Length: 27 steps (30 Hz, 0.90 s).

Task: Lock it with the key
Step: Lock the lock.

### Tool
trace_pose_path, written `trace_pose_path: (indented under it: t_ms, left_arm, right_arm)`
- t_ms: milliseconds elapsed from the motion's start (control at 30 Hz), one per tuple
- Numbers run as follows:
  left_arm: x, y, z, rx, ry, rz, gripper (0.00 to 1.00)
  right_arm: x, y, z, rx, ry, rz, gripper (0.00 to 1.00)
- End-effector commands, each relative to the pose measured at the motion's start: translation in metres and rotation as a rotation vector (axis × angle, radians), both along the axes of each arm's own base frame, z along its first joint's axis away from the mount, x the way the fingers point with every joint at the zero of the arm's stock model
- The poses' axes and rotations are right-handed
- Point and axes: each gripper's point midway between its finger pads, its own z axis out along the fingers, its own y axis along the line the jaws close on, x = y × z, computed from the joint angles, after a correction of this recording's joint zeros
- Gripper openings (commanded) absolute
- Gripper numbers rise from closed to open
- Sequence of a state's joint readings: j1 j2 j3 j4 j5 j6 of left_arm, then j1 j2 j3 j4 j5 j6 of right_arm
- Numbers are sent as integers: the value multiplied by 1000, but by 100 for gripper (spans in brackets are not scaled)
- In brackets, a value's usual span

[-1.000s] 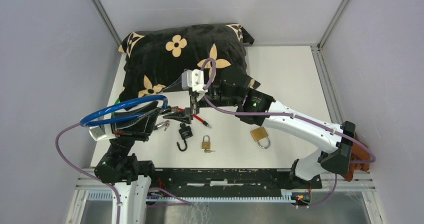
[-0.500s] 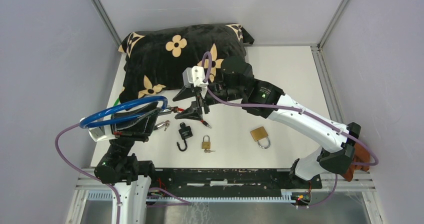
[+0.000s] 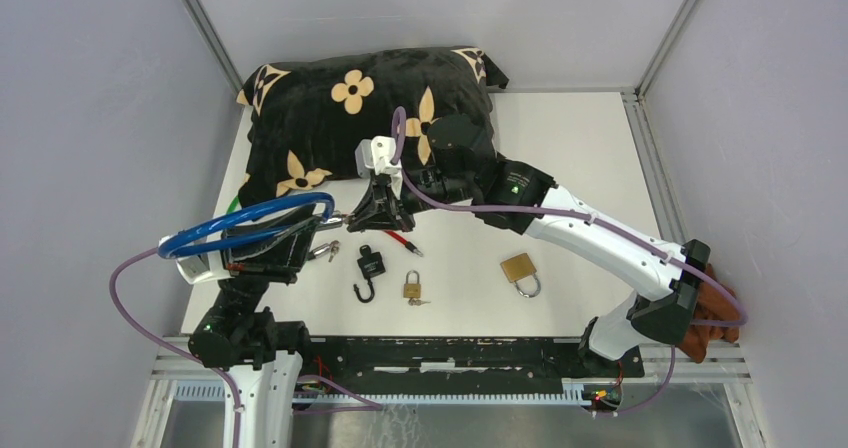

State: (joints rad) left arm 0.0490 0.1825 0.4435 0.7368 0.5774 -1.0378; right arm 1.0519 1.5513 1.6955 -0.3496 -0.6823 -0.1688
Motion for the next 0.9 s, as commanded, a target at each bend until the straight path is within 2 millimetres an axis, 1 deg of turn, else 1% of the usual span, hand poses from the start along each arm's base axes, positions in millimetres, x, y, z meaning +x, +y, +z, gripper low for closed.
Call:
trace_pose_path:
  t_ms: [0,67,133,167,233,267,300,333,367,433,500,533,567,600,667,733,800,867]
  left_arm:
    - [-10,1,8,-8,-49,6,2]
    - [-6,2,5,-15,-28,6,2]
    - [2,4,1,-32,14,7,2]
    - [7,5,-3,-42,41,10,2]
    - [19,8,-11,-67,106,13,2]
    - [25,9,-15,-81,139,14,2]
    - [30,10,-20,-92,172,12,2]
    - [35,11,-24,-100,199,9,2]
    - [38,11,-27,-105,214,7,2]
    - [40,12,-30,-109,229,7,2]
    - [41,12,-30,-111,230,7,2]
    - [40,12,-29,-111,226,8,2]
    - [40,12,-28,-110,225,7,2]
    - [39,11,-28,-106,220,8,2]
    - [37,11,-27,-96,207,12,2]
    - [34,11,-24,-88,185,20,2]
    - [31,11,-22,-84,167,20,2]
    - [30,10,-21,-80,161,19,2]
  right_arm:
    - [-4,0,31,103,-18,13,0]
    - [-1,3,39,161,-29,-13,0]
    - [4,3,42,223,-35,-64,0]
    - [5,2,50,280,-60,-91,0]
    - [11,-2,61,378,-119,-181,0]
    - [12,-3,60,403,-161,-221,0]
    - [12,-4,64,436,-208,-269,0]
    - [12,-5,63,453,-265,-311,0]
    - [11,-5,66,479,-320,-352,0]
    - [8,-4,62,504,-394,-399,0]
    - [10,-1,60,507,-434,-428,0]
    - [13,1,59,495,-448,-436,0]
    - [15,4,54,464,-460,-436,0]
    - [15,7,53,447,-471,-427,2]
    - [13,11,42,389,-497,-390,21]
    - [15,9,33,343,-516,-389,38]
    - [22,4,24,295,-514,-380,51]
    - [25,-1,20,261,-495,-358,59]
